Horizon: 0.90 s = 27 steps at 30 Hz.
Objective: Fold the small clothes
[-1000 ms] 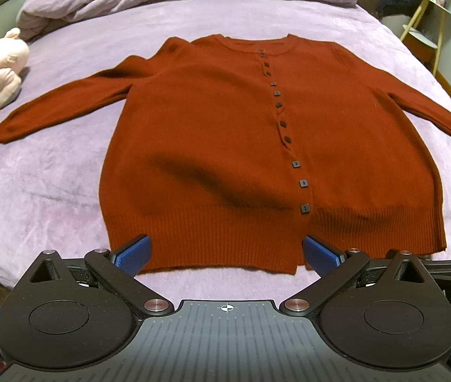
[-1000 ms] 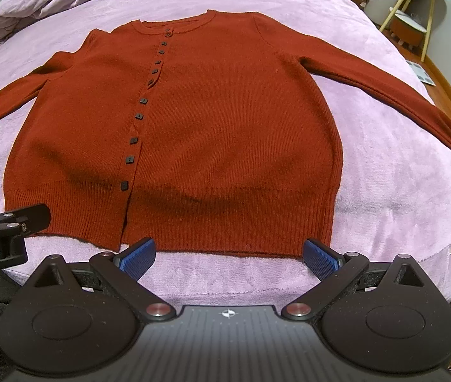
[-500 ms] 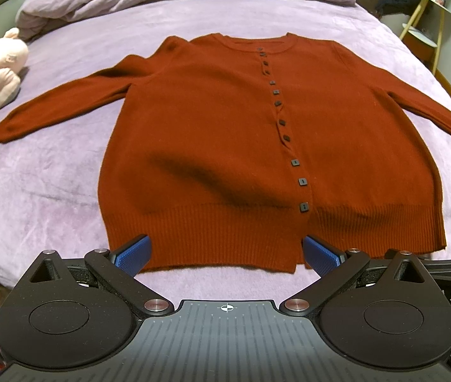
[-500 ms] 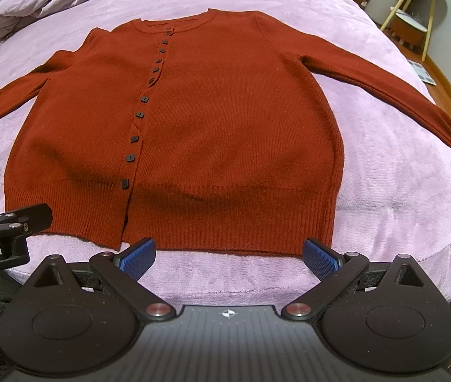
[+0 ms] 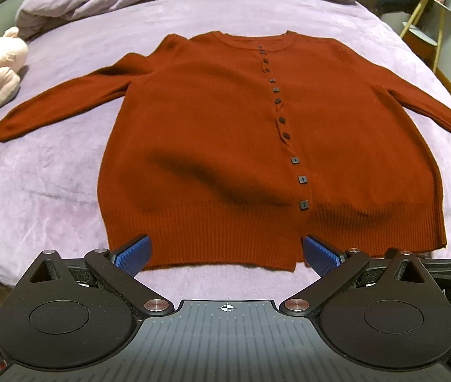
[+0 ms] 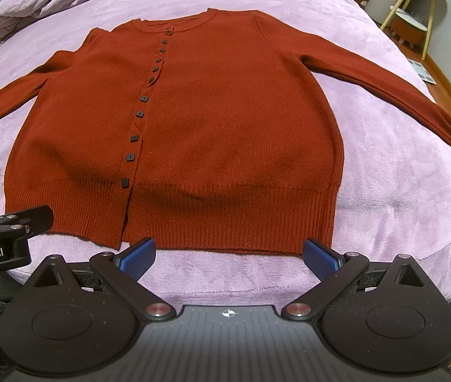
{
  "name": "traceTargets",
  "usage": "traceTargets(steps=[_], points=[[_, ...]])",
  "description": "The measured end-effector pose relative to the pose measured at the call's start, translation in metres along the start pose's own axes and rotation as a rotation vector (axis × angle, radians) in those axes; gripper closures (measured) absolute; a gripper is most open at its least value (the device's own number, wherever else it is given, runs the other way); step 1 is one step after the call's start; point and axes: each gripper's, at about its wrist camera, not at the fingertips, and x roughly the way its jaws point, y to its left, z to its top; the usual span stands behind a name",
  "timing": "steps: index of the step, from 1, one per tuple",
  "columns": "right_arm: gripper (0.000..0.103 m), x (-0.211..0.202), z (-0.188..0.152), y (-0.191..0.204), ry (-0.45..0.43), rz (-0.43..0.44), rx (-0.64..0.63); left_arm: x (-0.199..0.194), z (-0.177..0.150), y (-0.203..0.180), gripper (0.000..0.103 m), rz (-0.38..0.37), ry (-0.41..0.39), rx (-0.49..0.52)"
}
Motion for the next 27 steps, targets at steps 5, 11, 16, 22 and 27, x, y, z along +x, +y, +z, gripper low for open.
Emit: traceTargets(steps=[5, 11, 16, 22, 27], points=[[0.004, -0.0004, -0.0003, -0.0002, 0.000, 0.001, -0.001, 0.0001, 0.0000, 0.0000, 0.000, 0.000, 0.001, -0.001], [0.004, -0.0016, 0.0014, -0.0008, 0.000, 0.000, -0.004, -0.0006, 0.0006, 0.0004, 0.000, -0.002, 0.007, -0.002], [0.004, -0.0018, 0.0020, -0.0013, 0.001, 0.001, -0.004, 0.0003, 0.0009, 0.0011, 0.000, -0.002, 0.011, -0.004], [0.004, -0.0021, 0.0026, -0.0011, 0.002, 0.004, -0.003, 0.0012, 0.0018, 0.0008, 0.000, -0.002, 0.018, -0.005], [0.004, -0.0011, 0.0035, -0.0023, 0.010, 0.005, 0.003, 0.0026, 0.0024, -0.0002, 0.000, -0.003, 0.025, -0.001]])
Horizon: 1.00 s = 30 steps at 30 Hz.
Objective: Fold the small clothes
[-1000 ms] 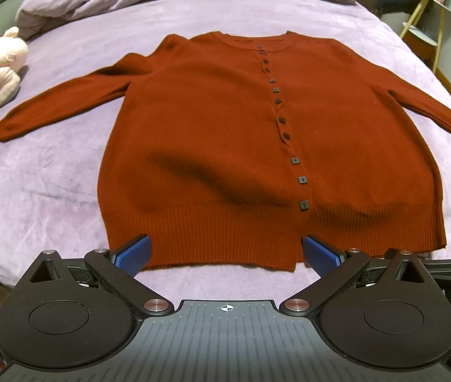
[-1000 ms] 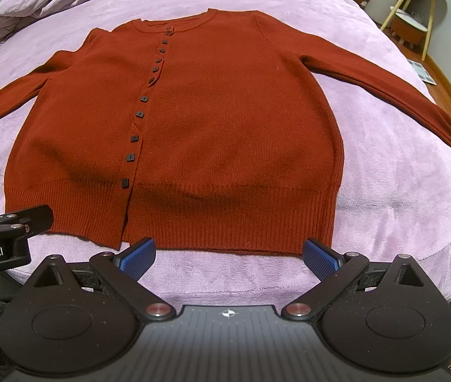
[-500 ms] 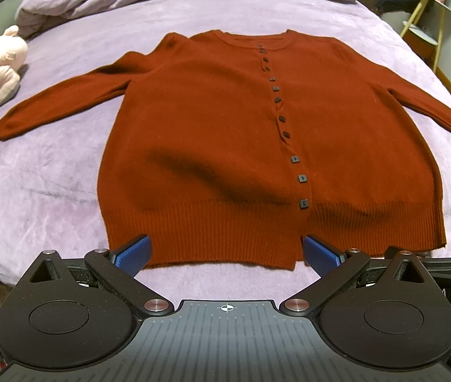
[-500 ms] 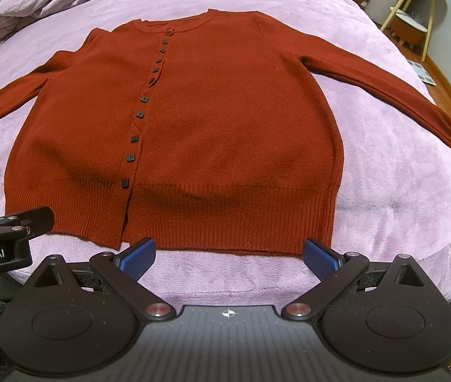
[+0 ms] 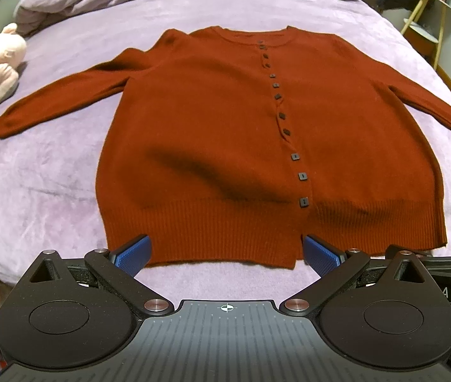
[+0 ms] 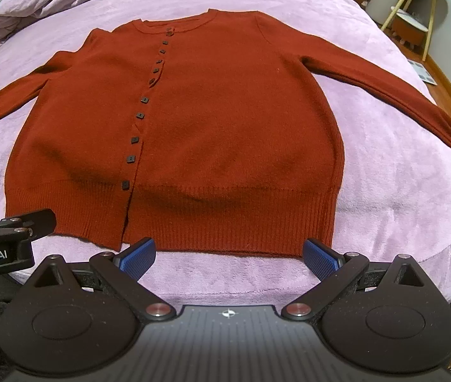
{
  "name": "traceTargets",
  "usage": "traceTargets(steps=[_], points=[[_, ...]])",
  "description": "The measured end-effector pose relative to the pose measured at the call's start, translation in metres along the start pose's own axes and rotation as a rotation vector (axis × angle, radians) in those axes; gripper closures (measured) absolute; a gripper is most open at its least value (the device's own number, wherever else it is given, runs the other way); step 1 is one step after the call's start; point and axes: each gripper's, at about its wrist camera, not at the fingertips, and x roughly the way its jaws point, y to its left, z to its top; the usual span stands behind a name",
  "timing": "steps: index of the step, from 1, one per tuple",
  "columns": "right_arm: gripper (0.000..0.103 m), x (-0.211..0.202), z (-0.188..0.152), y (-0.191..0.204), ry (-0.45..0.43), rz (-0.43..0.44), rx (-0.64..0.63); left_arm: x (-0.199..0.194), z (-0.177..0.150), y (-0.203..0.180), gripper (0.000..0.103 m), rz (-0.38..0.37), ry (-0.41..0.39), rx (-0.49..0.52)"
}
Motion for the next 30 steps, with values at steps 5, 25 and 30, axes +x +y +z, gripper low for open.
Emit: traceTargets(steps=[5, 25, 30], points=[[0.004, 0.001, 0.000, 0.000, 0.005, 0.001, 0.003, 0.002, 0.000, 0.000, 0.000, 0.000, 0.010, 0.002], [0.008, 0.015, 0.006, -0.040, -0.054, 0.194, 0.141, 0.027, 0.019, 0.004, 0.000, -0.105, 0.013, -0.029], [0.012, 0.008, -0.001, -0.108, -0.506, 0.241, 0.291, 0.043, 0.039, 0.011, 0.000, -0.170, -0.049, -0.088]])
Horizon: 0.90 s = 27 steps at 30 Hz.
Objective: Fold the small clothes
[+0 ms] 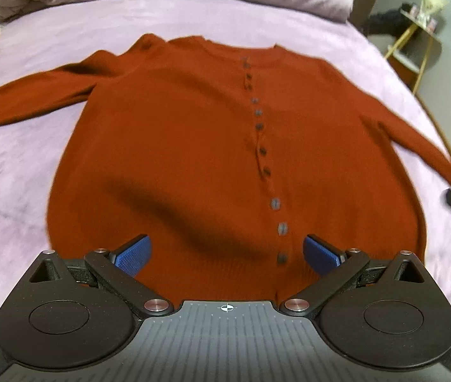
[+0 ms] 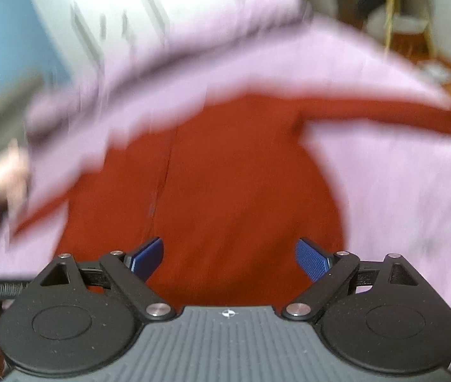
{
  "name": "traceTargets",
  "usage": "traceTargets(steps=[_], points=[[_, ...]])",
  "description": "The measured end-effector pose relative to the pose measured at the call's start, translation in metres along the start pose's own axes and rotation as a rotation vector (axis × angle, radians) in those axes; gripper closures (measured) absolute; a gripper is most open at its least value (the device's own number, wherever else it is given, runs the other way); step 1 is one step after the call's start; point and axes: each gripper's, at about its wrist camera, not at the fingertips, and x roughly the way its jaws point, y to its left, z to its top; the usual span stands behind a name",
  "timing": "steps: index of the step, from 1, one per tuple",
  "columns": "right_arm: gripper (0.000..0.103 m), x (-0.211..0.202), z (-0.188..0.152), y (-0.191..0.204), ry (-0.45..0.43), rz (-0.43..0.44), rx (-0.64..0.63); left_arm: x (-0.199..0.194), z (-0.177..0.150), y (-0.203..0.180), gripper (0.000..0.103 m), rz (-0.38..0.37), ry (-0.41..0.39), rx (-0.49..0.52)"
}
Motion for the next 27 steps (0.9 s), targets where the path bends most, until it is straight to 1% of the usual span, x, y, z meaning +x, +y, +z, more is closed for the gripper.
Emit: traceTargets(steps=[1, 2, 3, 5, 6, 7, 8, 9, 10, 12, 13, 15, 16, 17, 19, 22, 23, 24, 25, 27], points=[[0.012, 0.001, 0.006, -0.018, -0.052, -0.026, 0.030, 0.006, 0.005, 0.002, 0.000, -0.017, -0.001, -0.014], [0.012, 0.004, 0.014, -0.036, -0.067, -0.060, 0.063, 0.011, 0.009, 0.002, 0.000, -0.026, 0.005, -0.024], [0.012, 0.008, 0.022, -0.057, -0.086, -0.097, 0.113, 0.017, 0.012, 0.002, 0.000, -0.029, 0.010, -0.031], [0.012, 0.010, 0.032, -0.101, -0.157, -0.158, 0.233, 0.029, 0.018, 0.001, 0.000, -0.039, 0.011, -0.035], [0.017, 0.011, 0.036, -0.124, -0.189, -0.192, 0.307, 0.033, 0.019, -0.001, 0.000, -0.036, 0.015, -0.036], [0.030, 0.013, 0.038, -0.149, -0.214, -0.211, 0.388, 0.038, 0.022, -0.002, 0.000, -0.033, 0.022, -0.040], [0.039, 0.017, 0.040, -0.174, -0.221, -0.219, 0.472, 0.043, 0.024, -0.004, 0.000, -0.040, 0.032, -0.042], [0.057, 0.022, 0.040, -0.196, -0.211, -0.226, 0.556, 0.048, 0.027, -0.004, 0.000, -0.051, 0.044, -0.053], [0.062, 0.028, 0.040, -0.215, -0.205, -0.233, 0.627, 0.051, 0.028, -0.004, 0.000, -0.058, 0.055, -0.070], [0.062, 0.034, 0.035, -0.247, -0.234, -0.264, 0.747, 0.058, 0.031, -0.003, 0.000, -0.073, 0.066, -0.107], [0.066, 0.036, 0.032, -0.260, -0.257, -0.276, 0.807, 0.061, 0.033, -0.001, 0.000, -0.079, 0.064, -0.123], [0.068, 0.041, 0.026, -0.284, -0.308, -0.269, 0.927, 0.066, 0.037, 0.002, 0.000, -0.077, 0.061, -0.144], [0.072, 0.045, 0.025, -0.293, -0.326, -0.266, 0.986, 0.068, 0.038, 0.004, 0.000, -0.075, 0.061, -0.150], [0.074, 0.049, 0.021, -0.301, -0.345, -0.261, 1.028, 0.070, 0.041, 0.006, 0.000, -0.071, 0.059, -0.154], [0.075, 0.056, 0.020, -0.313, -0.364, -0.260, 1.079, 0.071, 0.043, 0.008, 0.000, -0.061, 0.053, -0.154], [0.077, 0.065, 0.025, -0.323, -0.383, -0.259, 1.094, 0.073, 0.048, 0.011, 0.000, -0.061, 0.045, -0.148], [0.079, 0.067, 0.026, -0.325, -0.383, -0.267, 1.089, 0.073, 0.050, 0.010, 0.000, -0.064, 0.042, -0.145], [0.087, 0.068, 0.026, -0.327, -0.377, -0.281, 1.080, 0.073, 0.053, 0.010, 0.000, -0.068, 0.039, -0.139], [0.098, 0.072, 0.031, -0.330, -0.355, -0.312, 1.068, 0.072, 0.056, 0.010, 0.000, -0.075, 0.035, -0.131], [0.098, 0.076, 0.049, -0.324, -0.325, -0.380, 0.987, 0.069, 0.063, 0.010, 0.000, -0.108, 0.016, -0.116]])
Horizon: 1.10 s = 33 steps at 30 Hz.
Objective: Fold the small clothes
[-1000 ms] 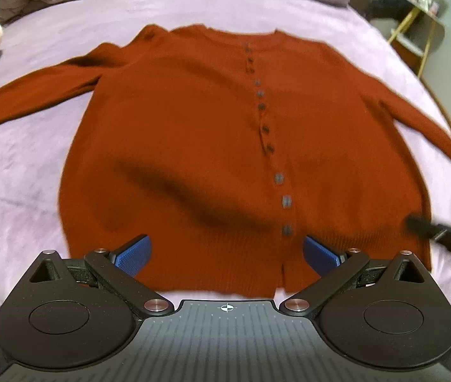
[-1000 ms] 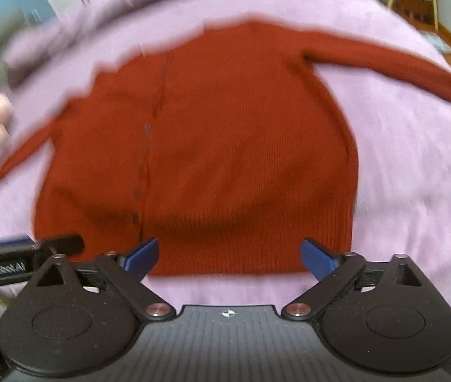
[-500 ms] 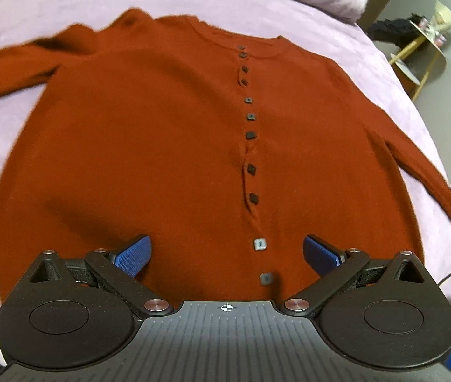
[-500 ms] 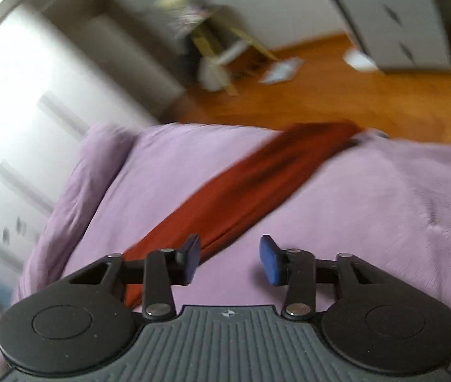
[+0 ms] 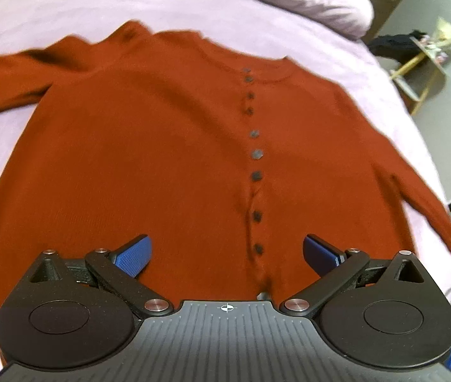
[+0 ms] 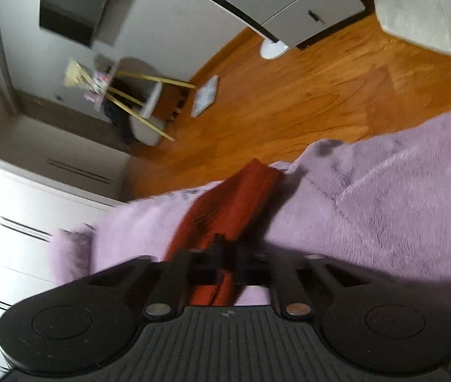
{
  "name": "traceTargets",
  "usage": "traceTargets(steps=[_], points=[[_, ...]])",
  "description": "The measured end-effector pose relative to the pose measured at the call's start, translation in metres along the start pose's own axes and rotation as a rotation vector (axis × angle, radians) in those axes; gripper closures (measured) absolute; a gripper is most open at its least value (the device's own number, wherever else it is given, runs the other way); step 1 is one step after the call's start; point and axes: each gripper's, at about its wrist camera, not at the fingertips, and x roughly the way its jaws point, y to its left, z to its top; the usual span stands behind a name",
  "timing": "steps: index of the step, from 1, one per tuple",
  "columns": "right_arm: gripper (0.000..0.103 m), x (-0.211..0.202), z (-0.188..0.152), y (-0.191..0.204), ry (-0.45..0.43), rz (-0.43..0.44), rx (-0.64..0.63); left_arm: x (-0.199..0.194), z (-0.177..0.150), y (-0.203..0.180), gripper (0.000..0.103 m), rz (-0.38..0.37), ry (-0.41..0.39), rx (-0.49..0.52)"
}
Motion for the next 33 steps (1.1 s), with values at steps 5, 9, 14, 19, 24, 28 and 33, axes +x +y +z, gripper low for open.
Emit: traceTargets(steps=[5, 9, 14, 19, 24, 28, 33], points=[[0.098, -0.051, -0.054, 0.106, -0.086, 0.185, -0.539, -0.007, 0.022, -0.007, 0.000, -0.123, -0.058, 0.010], [0.098, -0.093, -0.144, 0.171, 0.017, 0.532, -0.880, -0.002, 0.039, -0.016, 0.000, -0.235, -0.066, -0.020], [0.069, -0.096, -0.255, 0.179, 0.316, 0.626, -1.137, 0.031, 0.048, -0.019, 0.014, -0.351, -0.014, -0.117], [0.069, -0.083, -0.274, 0.138, 0.471, 0.509, -1.016, 0.068, 0.053, -0.015, 0.025, -0.401, 0.080, -0.189], [0.069, -0.075, -0.252, 0.114, 0.508, 0.447, -0.925, 0.095, 0.050, -0.012, 0.035, -0.454, 0.133, -0.258], [0.069, -0.075, -0.248, 0.094, 0.526, 0.440, -0.854, 0.117, 0.048, -0.016, 0.048, -0.422, 0.175, -0.276], [0.069, -0.075, -0.252, 0.097, 0.525, 0.438, -0.881, 0.133, 0.056, -0.029, 0.092, -0.373, 0.191, -0.246]])
